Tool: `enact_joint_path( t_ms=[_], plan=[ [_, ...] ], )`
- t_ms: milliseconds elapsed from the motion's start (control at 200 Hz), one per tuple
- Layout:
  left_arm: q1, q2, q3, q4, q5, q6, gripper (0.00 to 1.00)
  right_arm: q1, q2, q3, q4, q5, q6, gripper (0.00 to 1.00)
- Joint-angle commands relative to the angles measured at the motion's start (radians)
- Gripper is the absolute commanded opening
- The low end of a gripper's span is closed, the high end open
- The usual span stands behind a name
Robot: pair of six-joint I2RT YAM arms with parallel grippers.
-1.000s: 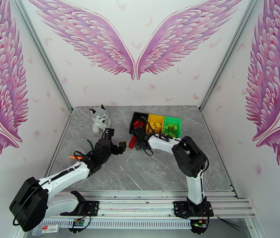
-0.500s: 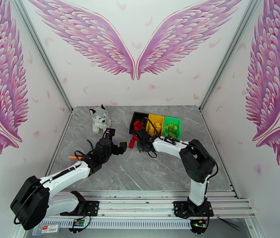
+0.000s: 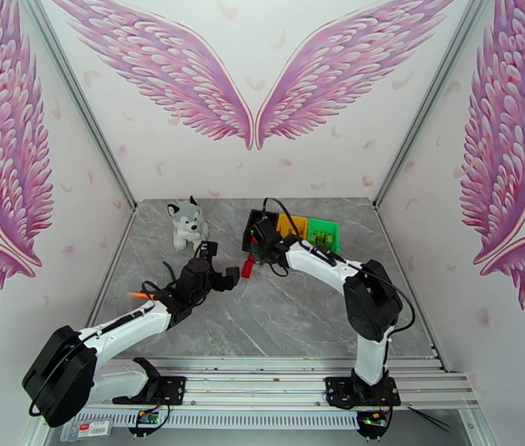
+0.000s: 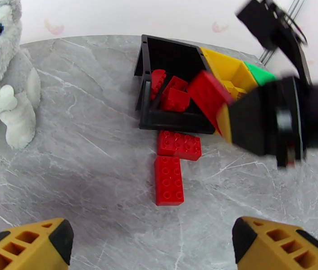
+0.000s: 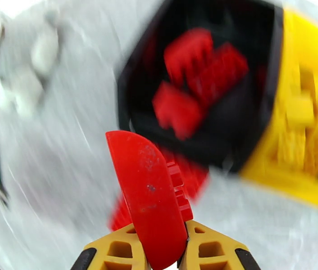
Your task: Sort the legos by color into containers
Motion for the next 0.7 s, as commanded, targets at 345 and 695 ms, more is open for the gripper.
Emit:
enact_joint_path(
  t_ms=[345,695],
  plan=[
    [0.006,0.003,0.031,-0.004,0.023,-0.015,0.99,-0.111,0.337,0.549,-0.285,0.069,0.013,0.27],
    [0.007,0.009,0.037,-0.018,-0.004,-0.009,0.99,-0.104,0.142,0.309,-0.185,0.030,-0.034,0.64]
  ],
)
